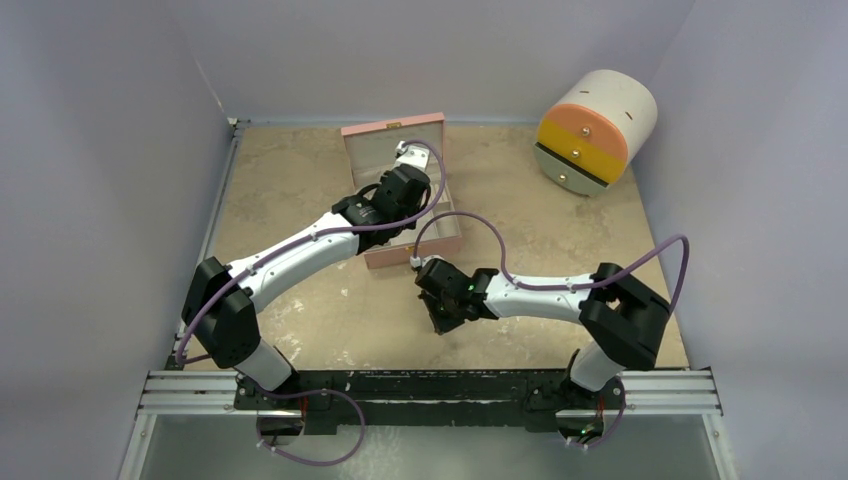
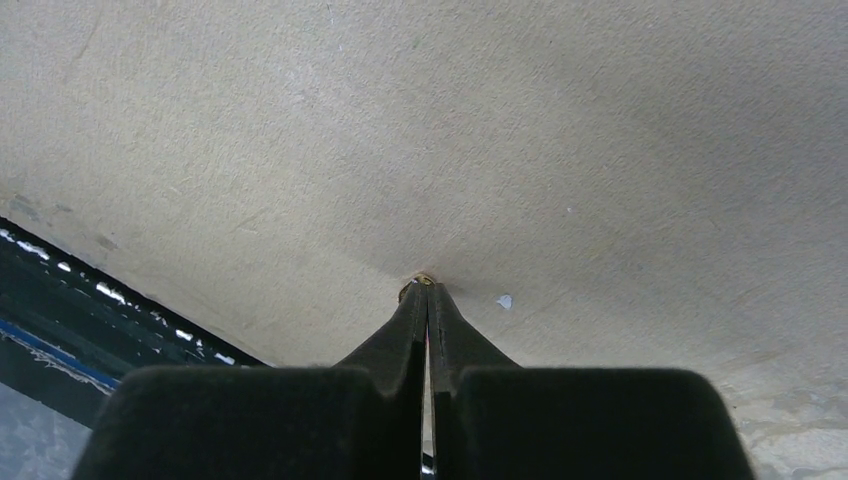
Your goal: Organize the mixed jewelry
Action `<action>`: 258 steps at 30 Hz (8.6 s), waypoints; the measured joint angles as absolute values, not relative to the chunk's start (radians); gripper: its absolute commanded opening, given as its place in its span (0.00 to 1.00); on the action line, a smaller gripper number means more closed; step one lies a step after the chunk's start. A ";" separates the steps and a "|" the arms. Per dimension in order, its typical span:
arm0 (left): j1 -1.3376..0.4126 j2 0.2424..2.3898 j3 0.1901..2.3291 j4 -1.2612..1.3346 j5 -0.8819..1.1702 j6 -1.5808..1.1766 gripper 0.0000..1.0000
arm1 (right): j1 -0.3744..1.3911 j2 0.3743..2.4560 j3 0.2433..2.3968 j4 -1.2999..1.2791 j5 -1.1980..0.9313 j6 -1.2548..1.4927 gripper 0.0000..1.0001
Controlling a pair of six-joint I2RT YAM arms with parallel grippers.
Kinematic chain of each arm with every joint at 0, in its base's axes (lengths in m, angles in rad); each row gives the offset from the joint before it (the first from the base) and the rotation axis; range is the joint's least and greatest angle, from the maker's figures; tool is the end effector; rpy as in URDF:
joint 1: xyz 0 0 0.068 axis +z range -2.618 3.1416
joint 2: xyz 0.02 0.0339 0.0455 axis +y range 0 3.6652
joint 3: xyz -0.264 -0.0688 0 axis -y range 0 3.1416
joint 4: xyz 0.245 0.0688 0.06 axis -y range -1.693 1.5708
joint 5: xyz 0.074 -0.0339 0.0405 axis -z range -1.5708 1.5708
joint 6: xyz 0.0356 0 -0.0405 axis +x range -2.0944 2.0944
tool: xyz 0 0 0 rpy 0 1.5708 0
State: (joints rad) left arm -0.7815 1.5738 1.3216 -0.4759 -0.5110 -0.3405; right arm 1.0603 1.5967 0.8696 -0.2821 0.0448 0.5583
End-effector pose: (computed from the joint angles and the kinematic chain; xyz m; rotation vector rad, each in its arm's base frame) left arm 0.2617 -0.2352 0.3046 0.2273 2.1785 -0.0376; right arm 0.1519 0.2680 0.1666 -0.6478 2.5960 0.5172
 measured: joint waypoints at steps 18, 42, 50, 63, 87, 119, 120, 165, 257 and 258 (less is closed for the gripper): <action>-0.784 1.390 1.243 -0.444 -0.503 -0.392 0.38 | 1.060 1.143 0.732 -0.144 0.133 0.532 0.00; -0.786 1.017 1.050 -0.316 0.105 -0.673 0.47 | 1.060 0.701 0.553 0.358 -0.027 0.052 0.00; -0.787 0.982 1.007 -0.161 0.296 -0.762 0.47 | 1.060 0.659 0.571 0.426 -0.073 0.038 0.00; -0.787 0.973 0.964 0.071 0.511 -0.873 0.44 | 1.060 0.627 0.590 0.560 -0.123 0.116 0.00; -0.787 0.973 0.917 0.334 0.649 -1.036 0.42 | 1.061 0.641 0.590 0.695 -0.223 0.180 0.00; -0.787 0.991 0.917 0.325 0.726 -1.062 0.31 | 1.061 0.638 0.587 0.691 -0.228 -0.028 0.00; -0.787 0.993 0.917 0.324 0.728 -1.062 0.31 | 1.061 0.635 0.587 0.688 -0.228 -0.032 0.00; -0.787 1.000 0.918 0.313 0.733 -1.055 0.27 | 1.061 0.619 0.580 0.627 -0.219 -0.064 0.00; -0.635 1.757 1.567 -0.775 -0.155 -0.451 0.00 | 1.061 0.583 0.591 0.038 0.168 0.154 0.56; -0.635 1.768 1.570 -0.779 -0.162 -0.451 0.00 | 1.061 0.583 0.591 0.038 0.168 0.156 0.56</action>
State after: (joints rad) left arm -0.6350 1.7683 1.5703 -0.7788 -0.1616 -0.4507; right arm 1.0611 0.5835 0.5907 0.0380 0.1680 0.1558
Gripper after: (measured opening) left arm 0.042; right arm 0.559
